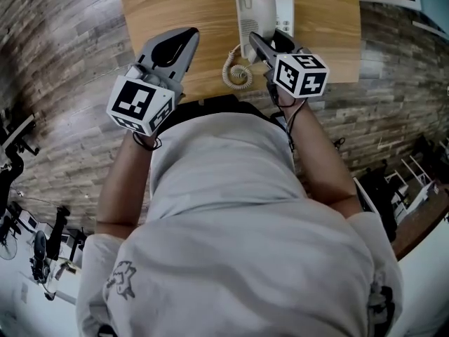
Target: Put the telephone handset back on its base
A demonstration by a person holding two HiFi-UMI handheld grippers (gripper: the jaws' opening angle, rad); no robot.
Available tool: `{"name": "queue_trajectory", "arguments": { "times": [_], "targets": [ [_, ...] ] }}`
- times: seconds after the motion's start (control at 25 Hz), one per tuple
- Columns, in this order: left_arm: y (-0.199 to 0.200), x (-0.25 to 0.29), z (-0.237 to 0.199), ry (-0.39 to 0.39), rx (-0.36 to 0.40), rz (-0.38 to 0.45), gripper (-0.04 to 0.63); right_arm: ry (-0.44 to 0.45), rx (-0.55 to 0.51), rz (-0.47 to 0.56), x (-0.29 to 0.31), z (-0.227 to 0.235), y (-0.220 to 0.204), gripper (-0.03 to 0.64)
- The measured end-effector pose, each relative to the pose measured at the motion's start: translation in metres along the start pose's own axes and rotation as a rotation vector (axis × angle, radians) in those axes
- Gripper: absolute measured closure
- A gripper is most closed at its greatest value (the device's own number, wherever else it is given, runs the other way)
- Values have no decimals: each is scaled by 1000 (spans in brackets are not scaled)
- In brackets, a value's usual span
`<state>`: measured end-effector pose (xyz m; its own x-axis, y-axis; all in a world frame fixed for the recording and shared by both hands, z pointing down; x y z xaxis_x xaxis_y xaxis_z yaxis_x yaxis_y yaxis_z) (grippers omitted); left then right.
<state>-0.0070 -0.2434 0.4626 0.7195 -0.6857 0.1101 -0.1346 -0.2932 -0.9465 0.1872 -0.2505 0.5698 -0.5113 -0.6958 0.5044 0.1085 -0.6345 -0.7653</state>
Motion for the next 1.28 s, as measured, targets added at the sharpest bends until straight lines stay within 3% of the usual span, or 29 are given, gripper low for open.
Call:
{"name": "queue_trajectory", "arguments": {
  "times": [1.0,1.28],
  "targets": [
    [-13,-4,-13,13,-31,-8,589,-234,-56,-114,42,14,-24,394],
    [-15,-7,-15,16,-35,-4,589,-263,-84,-126,45,16,-33,393]
  ]
}}
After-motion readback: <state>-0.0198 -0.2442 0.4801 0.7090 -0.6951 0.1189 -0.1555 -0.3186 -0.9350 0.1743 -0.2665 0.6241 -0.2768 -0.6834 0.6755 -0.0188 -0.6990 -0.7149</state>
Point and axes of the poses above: the fingertips, and each gripper's own axes: x forward along the fingers, z to its right, y out of its top, the point moved 4 cm from there along -x, backward along the fingers, and after that the axes turned 15 degrees about z, right-handed, at the moved point
